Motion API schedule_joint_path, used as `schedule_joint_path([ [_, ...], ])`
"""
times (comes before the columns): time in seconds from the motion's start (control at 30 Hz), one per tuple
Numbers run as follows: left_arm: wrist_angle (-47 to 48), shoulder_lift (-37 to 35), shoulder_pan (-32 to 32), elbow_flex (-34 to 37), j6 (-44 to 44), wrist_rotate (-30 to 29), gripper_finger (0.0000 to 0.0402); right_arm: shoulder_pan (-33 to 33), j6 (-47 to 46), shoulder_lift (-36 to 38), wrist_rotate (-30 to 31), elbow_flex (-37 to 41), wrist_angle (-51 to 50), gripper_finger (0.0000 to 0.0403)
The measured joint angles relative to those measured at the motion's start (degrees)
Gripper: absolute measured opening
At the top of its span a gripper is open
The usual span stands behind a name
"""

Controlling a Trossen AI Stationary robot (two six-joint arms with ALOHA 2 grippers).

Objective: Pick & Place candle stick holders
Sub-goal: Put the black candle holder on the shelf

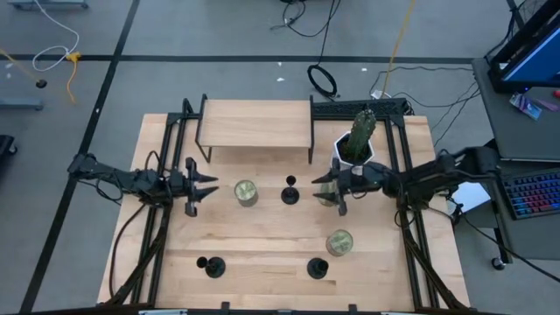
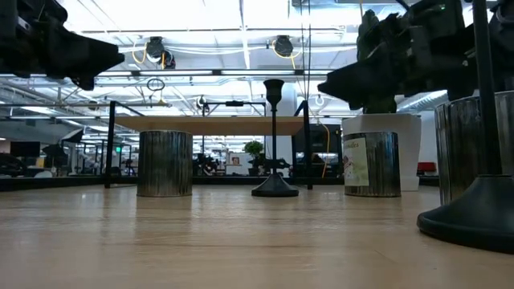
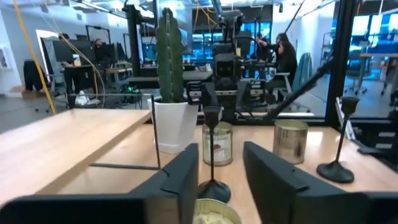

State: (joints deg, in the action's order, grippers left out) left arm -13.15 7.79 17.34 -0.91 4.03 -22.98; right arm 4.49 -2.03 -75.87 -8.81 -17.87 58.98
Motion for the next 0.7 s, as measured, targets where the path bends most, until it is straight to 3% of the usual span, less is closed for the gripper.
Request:
schedule_joint_path([
  [0.23,-2.3,0.1,0.0,0.0,3.6,-4.5,0.0185,0.0,-5.4,-7.6,3.1,-5.5,0.5,0.0229],
  [0.43,-3.6,0.1,0.0,0.0,1.5,-5.6,0.0189,0.0,-6.3,-17.1,4.6,-13.4,-2.6,0.0232],
  [0.7,-3.1,0.1,0.0,0.0,1.5,-5.5,0.0189,0.0,-6.6,-24.0,6.0,-16.7,-2.1,0.0216],
])
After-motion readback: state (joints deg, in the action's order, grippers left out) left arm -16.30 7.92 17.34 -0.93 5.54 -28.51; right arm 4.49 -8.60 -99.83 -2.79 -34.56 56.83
